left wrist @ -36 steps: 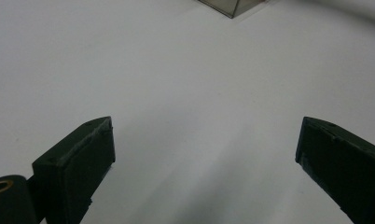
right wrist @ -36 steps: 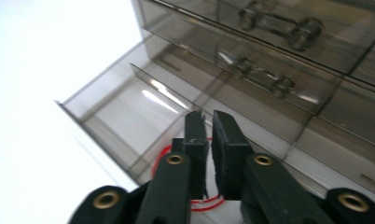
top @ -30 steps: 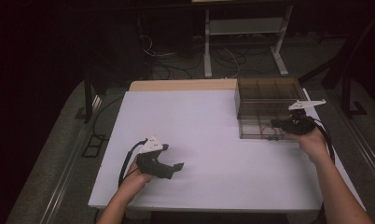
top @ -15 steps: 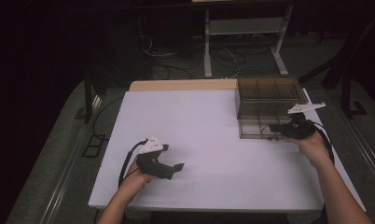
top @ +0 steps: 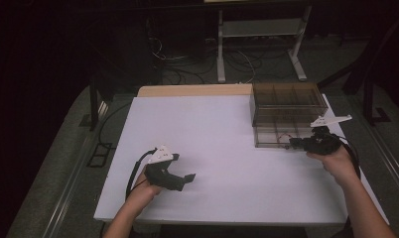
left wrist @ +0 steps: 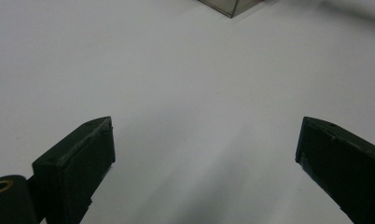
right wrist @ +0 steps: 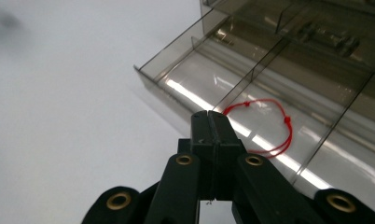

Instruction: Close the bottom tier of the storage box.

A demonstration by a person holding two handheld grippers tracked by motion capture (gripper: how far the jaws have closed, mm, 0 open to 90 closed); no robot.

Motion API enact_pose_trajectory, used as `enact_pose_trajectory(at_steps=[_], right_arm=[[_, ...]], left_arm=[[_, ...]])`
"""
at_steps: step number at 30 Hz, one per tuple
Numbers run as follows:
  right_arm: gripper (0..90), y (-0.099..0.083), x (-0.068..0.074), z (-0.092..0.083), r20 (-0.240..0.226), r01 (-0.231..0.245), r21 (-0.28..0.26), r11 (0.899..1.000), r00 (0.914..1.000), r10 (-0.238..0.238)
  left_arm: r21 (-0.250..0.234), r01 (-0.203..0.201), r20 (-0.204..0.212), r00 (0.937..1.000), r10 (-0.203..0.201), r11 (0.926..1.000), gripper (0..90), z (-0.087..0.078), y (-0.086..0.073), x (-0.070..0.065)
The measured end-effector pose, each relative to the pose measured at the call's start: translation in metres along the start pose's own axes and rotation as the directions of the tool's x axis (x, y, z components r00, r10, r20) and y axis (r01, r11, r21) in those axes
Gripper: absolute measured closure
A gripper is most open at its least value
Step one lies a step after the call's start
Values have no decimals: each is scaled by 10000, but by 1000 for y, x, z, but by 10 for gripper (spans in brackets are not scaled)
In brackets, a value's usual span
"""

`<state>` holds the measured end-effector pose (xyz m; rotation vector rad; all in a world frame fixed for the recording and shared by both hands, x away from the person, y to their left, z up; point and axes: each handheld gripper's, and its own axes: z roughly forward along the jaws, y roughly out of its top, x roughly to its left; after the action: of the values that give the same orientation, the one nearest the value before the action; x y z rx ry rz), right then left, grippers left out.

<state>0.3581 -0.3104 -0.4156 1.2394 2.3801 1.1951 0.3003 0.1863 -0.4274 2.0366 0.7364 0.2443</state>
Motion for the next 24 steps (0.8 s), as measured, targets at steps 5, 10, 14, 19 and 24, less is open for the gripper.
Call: enact_pose_trajectory(at_steps=[5,10,14,19,24], right_arm=[[894,-9,4,-3,13,17,207,9998,10000,-18],[894,-18,5,-1,74,-46,497,9988,10000,42],[894,-19,2,4,204,-92,687,9976,9998,79],[894,-21,-5,12,404,-296,892,9956,9988,261],[894,-21,-8,15,595,-380,949,9948,9977,325]], left_arm=[[-30,12,-57,10000,-12,10000,36,-1,0,-1],[-62,34,-92,10000,-34,10000,36,-3,0,-1],[-41,49,-75,10000,-49,10000,36,-1,0,-1],[-33,54,-59,10000,-54,10000,36,-1,0,-1],[-38,52,-50,10000,-53,10000,36,-1,0,-1]])
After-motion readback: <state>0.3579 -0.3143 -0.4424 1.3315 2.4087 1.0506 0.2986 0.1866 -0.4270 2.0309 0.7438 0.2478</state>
